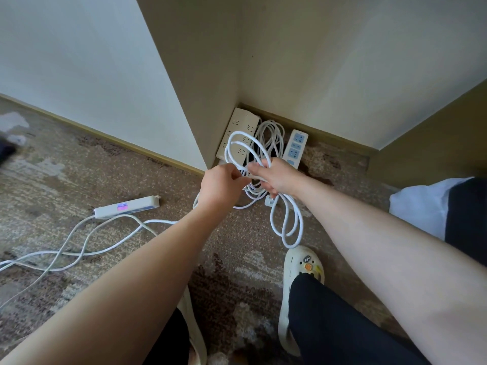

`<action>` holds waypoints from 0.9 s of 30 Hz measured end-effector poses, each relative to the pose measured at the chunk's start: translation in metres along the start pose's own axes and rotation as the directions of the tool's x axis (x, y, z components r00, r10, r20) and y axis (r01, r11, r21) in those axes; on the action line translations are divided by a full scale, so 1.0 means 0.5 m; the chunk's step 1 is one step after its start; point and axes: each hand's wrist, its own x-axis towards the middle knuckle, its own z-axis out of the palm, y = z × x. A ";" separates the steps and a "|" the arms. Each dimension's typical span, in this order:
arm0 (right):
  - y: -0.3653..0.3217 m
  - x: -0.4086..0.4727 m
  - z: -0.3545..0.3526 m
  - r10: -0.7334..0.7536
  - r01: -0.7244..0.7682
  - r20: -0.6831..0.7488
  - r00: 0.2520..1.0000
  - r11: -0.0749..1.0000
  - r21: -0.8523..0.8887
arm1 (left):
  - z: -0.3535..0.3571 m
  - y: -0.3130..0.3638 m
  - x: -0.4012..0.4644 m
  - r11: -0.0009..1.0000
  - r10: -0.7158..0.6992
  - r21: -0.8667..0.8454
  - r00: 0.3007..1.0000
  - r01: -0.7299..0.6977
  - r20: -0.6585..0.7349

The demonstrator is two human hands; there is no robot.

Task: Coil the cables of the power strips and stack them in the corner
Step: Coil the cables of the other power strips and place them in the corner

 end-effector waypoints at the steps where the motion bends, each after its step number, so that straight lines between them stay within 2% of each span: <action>1: 0.003 0.001 0.000 0.008 -0.008 0.004 1.000 1.000 0.025 | -0.003 -0.007 0.003 1.000 0.012 0.008 1.000 -0.012 0.023; 4: 0.014 0.002 -0.013 0.006 -0.006 0.015 1.000 0.999 0.039 | -0.019 -0.052 0.009 0.995 0.017 0.093 0.987 -0.032 0.161; 6: 0.023 0.001 -0.027 -0.026 0.026 0.006 1.000 0.998 -0.063 | -0.034 -0.093 0.005 0.997 -0.010 0.079 0.968 -0.010 0.252; 9: 0.036 -0.003 -0.035 -0.003 0.009 0.017 1.000 0.945 -0.327 | -0.056 -0.136 -0.003 0.998 -0.047 0.039 0.967 0.038 0.249; 11: 0.037 0.001 -0.035 0.012 -0.007 0.011 1.000 0.925 -0.380 | -0.070 -0.133 -0.001 0.995 -0.079 -0.036 0.978 0.088 0.192; 13: 0.030 0.004 -0.037 -0.008 -0.002 -0.028 1.000 0.935 -0.356 | -0.081 -0.107 0.008 0.990 -0.089 -0.100 0.991 0.100 0.103; 15: 0.027 0.008 -0.038 -0.026 0.004 -0.080 0.996 0.965 -0.262 | -0.090 -0.067 0.021 0.986 -0.067 -0.153 0.997 0.070 0.027; 17: 0.028 0.007 -0.041 -0.037 0.014 -0.119 0.992 0.983 -0.181 | -0.093 -0.036 0.029 0.978 -0.034 -0.208 0.999 0.036 0.012; 19: 0.033 0.006 -0.050 -0.045 0.015 -0.153 0.987 0.981 -0.191 | -0.094 -0.042 0.026 0.982 -0.013 -0.189 0.999 0.021 0.042; 23: 0.049 0.009 -0.066 -0.051 -0.010 -0.207 0.977 0.959 -0.284 | -0.086 -0.128 -0.009 0.999 0.029 -0.050 0.979 -0.019 0.202; 27: 0.058 0.018 -0.076 -0.036 -0.042 -0.274 0.961 0.960 -0.276 | -0.095 -0.176 -0.032 0.999 0.018 0.025 0.977 -0.024 0.213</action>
